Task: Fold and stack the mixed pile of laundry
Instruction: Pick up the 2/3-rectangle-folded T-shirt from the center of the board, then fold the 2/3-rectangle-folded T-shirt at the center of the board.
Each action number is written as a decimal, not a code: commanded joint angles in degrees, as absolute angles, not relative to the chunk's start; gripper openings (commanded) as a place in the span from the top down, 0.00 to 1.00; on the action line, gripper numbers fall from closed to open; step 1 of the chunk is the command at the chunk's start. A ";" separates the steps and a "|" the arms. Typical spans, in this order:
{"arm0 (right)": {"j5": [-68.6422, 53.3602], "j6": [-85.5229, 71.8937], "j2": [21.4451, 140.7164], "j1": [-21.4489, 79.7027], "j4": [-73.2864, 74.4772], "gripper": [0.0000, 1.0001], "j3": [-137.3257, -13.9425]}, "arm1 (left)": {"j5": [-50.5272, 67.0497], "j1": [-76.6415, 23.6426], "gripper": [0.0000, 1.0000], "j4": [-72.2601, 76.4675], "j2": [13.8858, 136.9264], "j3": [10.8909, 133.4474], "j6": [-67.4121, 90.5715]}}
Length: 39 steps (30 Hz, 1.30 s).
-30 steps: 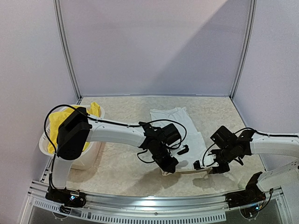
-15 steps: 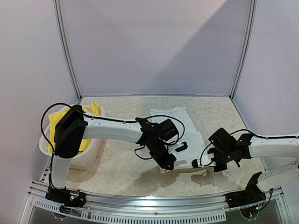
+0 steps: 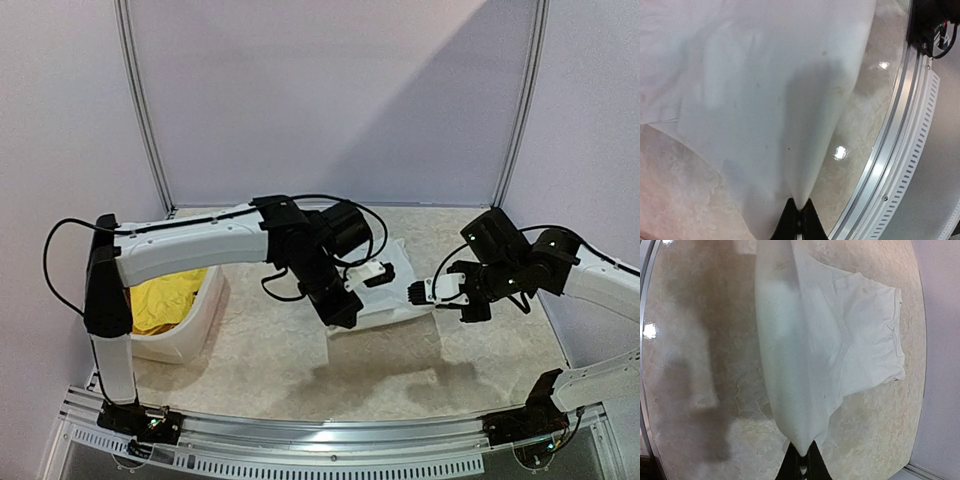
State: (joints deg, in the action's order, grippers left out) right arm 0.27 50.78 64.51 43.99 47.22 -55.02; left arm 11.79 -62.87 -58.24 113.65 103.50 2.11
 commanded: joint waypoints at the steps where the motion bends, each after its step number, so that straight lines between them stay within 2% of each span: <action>1: -0.70 48.76 65.23 44.13 51.37 1.00 -60.75 | 4.03 -60.43 1.00 -65.10 108.77 109.26 2.22; 7: -1.30 48.52 67.43 43.17 50.57 1.00 -66.03 | 0.61 -57.90 1.00 -71.51 110.73 119.06 1.19; 12: -5.97 48.66 72.24 35.73 46.90 1.00 -68.21 | 0.29 -54.59 1.00 -71.88 113.54 122.02 0.17; 15: -8.83 47.68 77.26 31.65 44.88 1.00 -70.16 | 1.56 -51.96 1.00 -69.17 115.87 121.45 0.01; 20: -9.60 45.47 86.15 30.31 41.61 1.00 -73.03 | 1.85 -48.42 1.00 -62.67 121.34 123.06 0.04; 29: -1.66 37.63 102.55 26.02 37.73 1.00 -83.51 | 0.50 -41.97 1.00 -56.33 135.46 135.01 0.08; 39: -1.87 32.85 116.83 22.66 34.54 0.98 -93.59 | 0.22 -37.63 1.00 -43.79 145.70 138.51 2.31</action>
State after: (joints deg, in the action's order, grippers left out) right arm -4.34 36.18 111.96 24.25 35.35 -89.38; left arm 2.37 -40.38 -50.06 142.43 136.79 1.13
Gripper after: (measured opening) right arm 0.024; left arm 0.014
